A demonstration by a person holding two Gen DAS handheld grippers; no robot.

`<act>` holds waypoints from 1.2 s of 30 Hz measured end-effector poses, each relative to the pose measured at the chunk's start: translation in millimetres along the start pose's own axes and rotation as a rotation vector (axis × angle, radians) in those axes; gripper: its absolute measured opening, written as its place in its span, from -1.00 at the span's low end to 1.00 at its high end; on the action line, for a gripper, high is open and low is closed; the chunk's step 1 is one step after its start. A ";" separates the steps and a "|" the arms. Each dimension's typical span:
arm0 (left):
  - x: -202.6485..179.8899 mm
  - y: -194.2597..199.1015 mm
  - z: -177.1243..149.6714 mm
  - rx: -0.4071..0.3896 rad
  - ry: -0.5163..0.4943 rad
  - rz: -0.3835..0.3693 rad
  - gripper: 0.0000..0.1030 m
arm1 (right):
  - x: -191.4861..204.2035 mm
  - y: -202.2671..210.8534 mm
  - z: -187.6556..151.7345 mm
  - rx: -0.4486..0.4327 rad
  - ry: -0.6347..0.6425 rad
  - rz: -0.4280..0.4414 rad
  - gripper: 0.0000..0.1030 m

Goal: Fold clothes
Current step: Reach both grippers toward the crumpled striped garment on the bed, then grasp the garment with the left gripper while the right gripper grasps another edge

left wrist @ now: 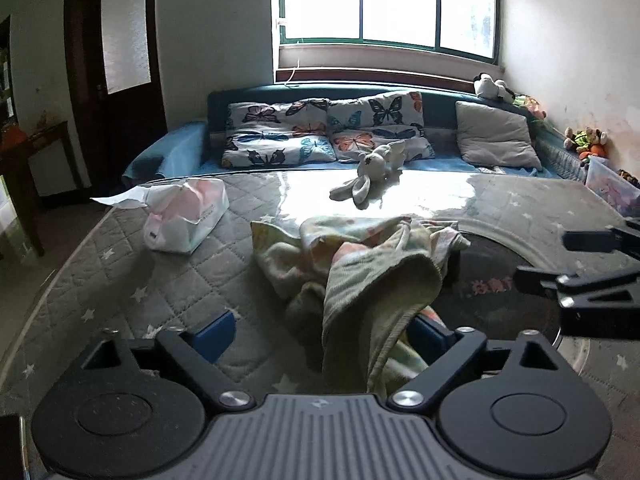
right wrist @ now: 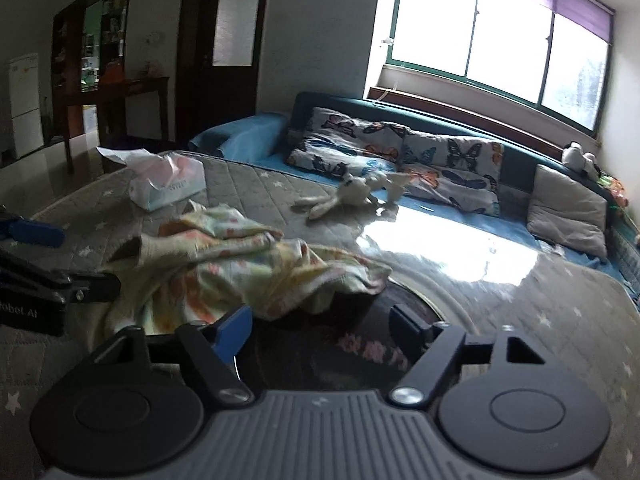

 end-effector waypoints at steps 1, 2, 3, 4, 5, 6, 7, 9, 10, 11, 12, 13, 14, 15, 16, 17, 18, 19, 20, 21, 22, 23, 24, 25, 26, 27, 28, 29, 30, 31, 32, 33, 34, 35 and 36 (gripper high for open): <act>1.2 -0.5 1.7 -0.004 0.002 -0.003 0.69 | -0.2 -2.5 2.9 0.000 0.001 0.004 0.41; 2.6 -1.7 3.2 -0.006 0.002 -0.002 0.62 | -0.4 -6.2 6.4 0.000 0.006 0.009 0.36; 4.2 -3.1 4.6 -0.006 0.003 -0.003 0.56 | -0.4 -11.1 10.2 0.001 0.010 0.016 0.30; 6.4 -4.7 6.0 -0.003 0.006 -0.006 0.48 | 0.1 -16.9 13.7 0.004 0.013 0.025 0.30; 8.7 -6.2 7.5 0.000 0.011 -0.011 0.42 | 0.6 -20.9 15.9 0.009 0.013 0.032 0.26; 11.9 -7.4 9.9 0.000 0.017 -0.016 0.37 | 1.0 -26.4 17.9 0.016 0.012 0.041 0.18; 15.4 -8.6 12.4 -0.001 0.025 -0.021 0.31 | 1.2 -34.3 19.6 0.030 0.008 0.054 0.16; 22.9 -11.9 15.9 -0.005 0.034 -0.013 0.29 | 2.2 -46.7 21.2 0.051 0.006 0.070 0.11; 26.7 -13.6 17.5 -0.007 0.037 -0.009 0.27 | 2.7 -52.2 21.4 0.059 0.003 0.076 0.07; 30.7 -15.6 18.5 -0.006 0.045 -0.005 0.26 | 3.3 -57.9 21.1 0.067 -0.007 0.082 0.03; 34.8 -17.5 19.4 -0.004 0.054 -0.002 0.26 | 3.0 -64.2 21.3 0.077 -0.027 0.094 0.02; 39.1 -18.5 20.0 -0.005 0.065 -0.001 0.24 | 1.2 -70.6 22.4 0.086 -0.063 0.112 -0.04; 43.4 -19.1 20.6 -0.008 0.078 -0.001 0.24 | -0.4 -74.8 24.4 0.084 -0.088 0.117 -0.12; 47.0 -20.1 20.8 -0.007 0.088 -0.003 0.24 | -1.6 -78.4 26.9 0.075 -0.105 0.119 -0.12; 48.9 -20.7 20.5 -0.003 0.093 -0.007 0.23 | -1.6 -80.9 29.0 0.070 -0.110 0.124 -0.12; 48.7 -21.3 19.2 0.002 0.093 -0.017 0.21 | -0.9 -84.2 31.4 0.067 -0.113 0.132 -0.12; 48.0 -22.0 17.6 0.006 0.092 -0.029 0.21 | 0.9 -89.2 34.1 0.070 -0.115 0.144 -0.12; 47.3 -22.6 16.1 0.011 0.091 -0.041 0.21 | 3.2 -94.4 36.1 0.075 -0.114 0.155 -0.12; 46.6 -23.2 14.5 0.015 0.090 -0.053 0.21 | 6.0 -100.6 36.4 0.084 -0.114 0.162 -0.12; 45.1 -23.1 12.2 0.020 0.092 -0.067 0.21 | 8.1 -107.4 35.7 0.098 -0.122 0.173 -0.12; 43.2 -22.4 9.8 0.023 0.090 -0.083 0.20 | 10.2 -114.4 34.3 0.114 -0.133 0.182 -0.12; 41.0 -21.5 6.9 0.024 0.084 -0.094 0.20 | 12.3 -121.6 31.7 0.135 -0.148 0.187 -0.12; 38.7 -20.4 3.4 0.027 0.076 -0.104 0.20 | 14.2 -128.8 29.0 0.154 -0.161 0.188 -0.11; 36.4 -19.6 0.2 0.032 0.069 -0.116 0.18 | 15.8 -136.2 26.1 0.168 -0.168 0.182 -0.11; 33.8 -19.2 -2.6 0.038 0.062 -0.126 0.18 | 17.1 -142.0 23.6 0.175 -0.173 0.174 -0.11; 31.0 -19.8 -5.7 0.046 0.053 -0.133 0.18 | 17.8 -145.5 21.4 0.177 -0.178 0.167 -0.10; 28.4 -20.7 -8.7 0.055 0.045 -0.139 0.09 | 18.7 -148.7 19.5 0.180 -0.187 0.164 -0.11; 26.4 -21.7 -11.3 0.062 0.038 -0.139 -0.05 | 19.8 -151.5 18.2 0.183 -0.201 0.169 -0.25; 24.9 -23.3 -14.0 0.071 0.032 -0.138 -0.11 | 20.9 -154.2 16.9 0.187 -0.216 0.174 -0.48; 23.8 -24.8 -16.3 0.079 0.030 -0.139 -0.25 | 22.2 -155.3 16.6 0.186 -0.230 0.182 -0.59; 23.9 -25.8 -18.0 0.085 0.035 -0.143 -0.42 | 23.2 -153.1 18.1 0.175 -0.241 0.192 -0.75; 24.3 -26.6 -19.6 0.089 0.041 -0.148 -0.50 | 23.1 -150.0 19.6 0.162 -0.246 0.196 -0.82; 24.7 -27.5 -21.1 0.094 0.048 -0.153 -0.61 | 22.3 -146.0 21.9 0.146 -0.254 0.202 -0.84; 25.1 -27.4 -21.7 0.094 0.053 -0.155 -0.67 | 20.1 -140.6 25.5 0.124 -0.266 0.211 -0.88; 24.4 -26.3 -21.8 0.088 0.052 -0.155 -0.70 | 17.9 -134.7 28.9 0.101 -0.276 0.217 -0.88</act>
Point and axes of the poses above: each gripper's, at about its wrist camera, not at the fingertips, and y roughly against the way its jaws point, x to its left, z to its top, the point moved 1 cm from there along -y, roughly the way its jaws point, and after that the axes turned 14 degrees about -x, right-handed, at the moved point
